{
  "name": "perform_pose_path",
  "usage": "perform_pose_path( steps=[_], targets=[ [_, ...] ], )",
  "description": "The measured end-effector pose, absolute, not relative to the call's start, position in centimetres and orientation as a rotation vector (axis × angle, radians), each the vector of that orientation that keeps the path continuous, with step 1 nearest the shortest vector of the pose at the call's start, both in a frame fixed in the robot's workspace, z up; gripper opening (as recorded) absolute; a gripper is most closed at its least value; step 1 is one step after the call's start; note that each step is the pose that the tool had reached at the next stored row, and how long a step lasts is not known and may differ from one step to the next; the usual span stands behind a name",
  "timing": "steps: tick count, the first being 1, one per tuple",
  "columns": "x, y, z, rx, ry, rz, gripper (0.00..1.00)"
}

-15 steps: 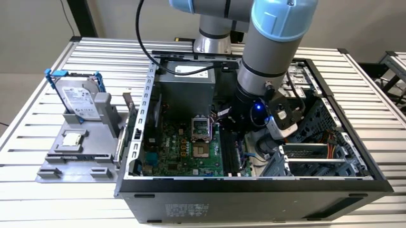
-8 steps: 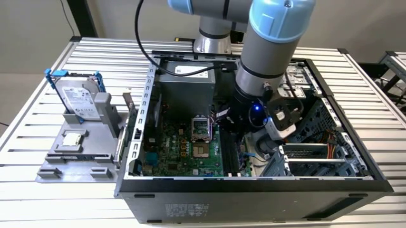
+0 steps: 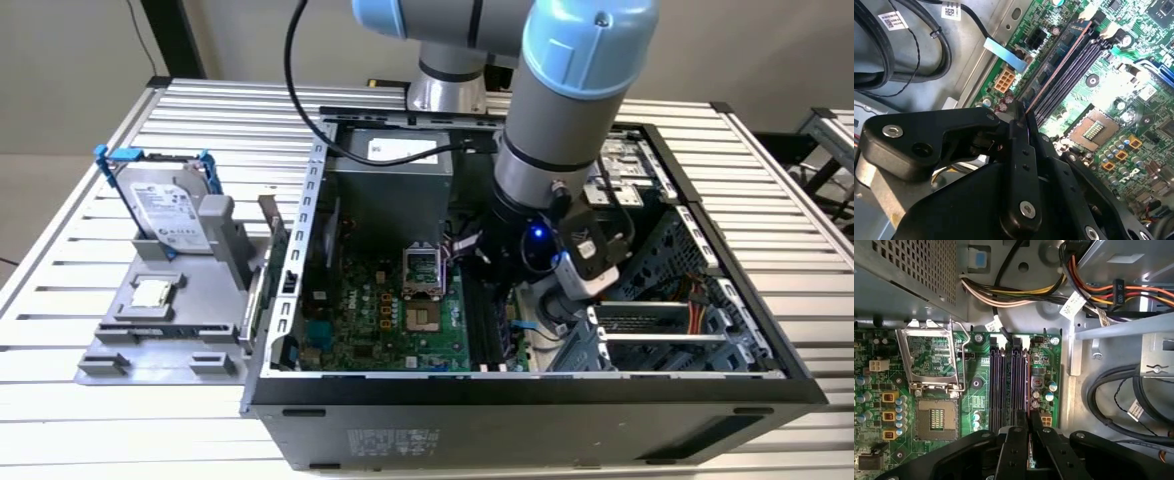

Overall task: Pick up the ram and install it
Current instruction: 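Insert the ram into the slot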

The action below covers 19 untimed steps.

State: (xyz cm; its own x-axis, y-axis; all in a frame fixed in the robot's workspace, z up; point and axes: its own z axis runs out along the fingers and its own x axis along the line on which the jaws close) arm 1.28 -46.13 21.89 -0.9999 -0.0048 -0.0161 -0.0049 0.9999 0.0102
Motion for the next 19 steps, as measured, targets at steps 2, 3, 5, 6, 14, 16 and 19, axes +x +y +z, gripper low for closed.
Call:
perform_pose_path(
  steps=[2, 3, 5, 6, 14, 16, 19],
  targets=[
    [1.28, -46.13, 21.85, -0.008, 3.126, 0.016, 0.00],
    [1.28, -46.12, 21.82, -0.008, 3.126, 0.016, 0.00],
    [1.29, -46.08, 21.80, -0.008, 3.126, 0.016, 0.00],
    [1.29, -46.06, 21.79, -0.008, 3.126, 0.016, 0.00],
    [1.27, -46.04, 21.80, -0.006, 3.126, 0.016, 0.00],
    [1.27, -46.03, 22.00, -0.005, 3.126, 0.011, 0.00],
    [1.25, -46.04, 22.06, 0.006, 3.126, 0.009, 0.00]
  ],
)
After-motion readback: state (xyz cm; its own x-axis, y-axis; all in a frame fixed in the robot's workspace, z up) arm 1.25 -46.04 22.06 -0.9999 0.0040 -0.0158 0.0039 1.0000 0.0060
